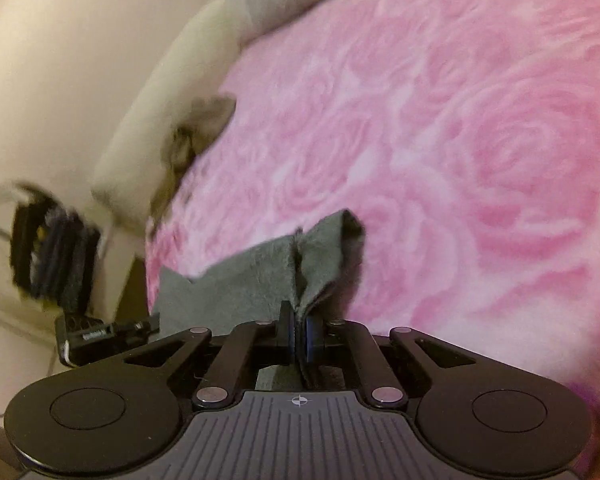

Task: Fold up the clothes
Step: 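Open the right tool and pull it back while the left tool holds the edge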

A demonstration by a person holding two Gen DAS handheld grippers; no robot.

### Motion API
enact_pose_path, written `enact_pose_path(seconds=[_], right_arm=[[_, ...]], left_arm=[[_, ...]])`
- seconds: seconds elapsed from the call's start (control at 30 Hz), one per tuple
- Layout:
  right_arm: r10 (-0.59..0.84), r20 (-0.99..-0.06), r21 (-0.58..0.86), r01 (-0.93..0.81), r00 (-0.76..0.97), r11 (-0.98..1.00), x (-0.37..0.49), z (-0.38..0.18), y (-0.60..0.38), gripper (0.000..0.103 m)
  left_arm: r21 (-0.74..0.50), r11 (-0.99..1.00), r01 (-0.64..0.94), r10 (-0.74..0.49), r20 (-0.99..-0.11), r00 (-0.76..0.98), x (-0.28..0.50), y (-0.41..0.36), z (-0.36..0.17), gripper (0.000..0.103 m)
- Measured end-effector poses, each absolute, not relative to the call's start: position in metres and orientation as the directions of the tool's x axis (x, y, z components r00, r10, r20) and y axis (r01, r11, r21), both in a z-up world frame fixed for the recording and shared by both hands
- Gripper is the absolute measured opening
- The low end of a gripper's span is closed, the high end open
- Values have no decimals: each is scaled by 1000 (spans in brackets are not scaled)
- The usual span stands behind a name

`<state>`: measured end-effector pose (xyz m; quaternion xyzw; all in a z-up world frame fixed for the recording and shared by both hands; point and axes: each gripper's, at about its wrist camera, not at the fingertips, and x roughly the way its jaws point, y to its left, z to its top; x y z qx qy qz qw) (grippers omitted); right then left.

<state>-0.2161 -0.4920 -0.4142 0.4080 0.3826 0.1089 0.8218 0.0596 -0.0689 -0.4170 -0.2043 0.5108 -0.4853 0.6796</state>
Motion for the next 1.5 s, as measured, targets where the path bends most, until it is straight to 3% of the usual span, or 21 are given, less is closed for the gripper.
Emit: enact_pose_path(seconds=[0.27, 0.43, 0.47, 0.5, 0.57, 0.6, 0.73, 0.93, 1.17, 1.23, 1.3, 1.33, 1.43, 1.5], right_arm=[[226, -486, 714, 235, 844, 659, -276, -384, -511, 2], [-143, -661, 518, 585, 737, 624, -283, -383, -521, 4], [-215, -699, 451, 653, 682, 608, -282, -383, -520, 10], [-293, -715, 375, 701, 635, 606, -281, -380, -515, 29], [-385, -679, 326, 727, 625, 605, -286, -369, -503, 53], [-416, -649, 321, 725, 637, 610, -287, -362, -495, 53], [-326, -601, 288, 578, 730, 763, -249, -351, -451, 52], [-368, -680, -7, 497, 634, 868, -182, -391, -421, 47], [-406, -655, 168, 646, 638, 744, -217, -408, -473, 47], [-467, -668, 126, 707, 579, 696, -228, -397, -474, 47], [-536, -670, 85, 771, 513, 631, -248, -384, -473, 47], [-561, -670, 78, 798, 486, 597, -260, -375, -472, 47], [-503, -626, 235, 759, 596, 607, -305, -346, -453, 47], [-462, -603, 240, 700, 651, 672, -314, -335, -423, 47]], left_arm=[[-677, 304, 670, -896, -443, -41, 109, -177, -379, 0], [-625, 371, 687, -875, -484, 32, 125, -226, -379, 1], [-622, 367, 692, -875, -483, 30, 123, -230, -376, 2], [-606, 355, 712, -875, -483, 26, 115, -232, -371, 2], [-548, 329, 769, -865, -501, 13, 96, -239, -363, 2], [-521, 313, 794, -857, -515, 0, 85, -245, -363, 2], [-427, 245, 871, -831, -555, -38, 41, -272, -369, 2], [-341, 315, 886, -799, -598, 54, 37, -300, -394, 9], [-341, 423, 840, -773, -619, 138, 66, -307, -410, 3], [-304, 444, 843, -763, -621, 178, 65, -302, -403, 3], [-279, 484, 830, -746, -628, 224, 66, -289, -393, 4], [-276, 519, 809, -730, -636, 252, 67, -278, -387, 13], [-299, 521, 799, -736, -631, 244, 53, -245, -366, 14], [-270, 467, 842, -740, -641, 205, 20, -229, -352, 17]])
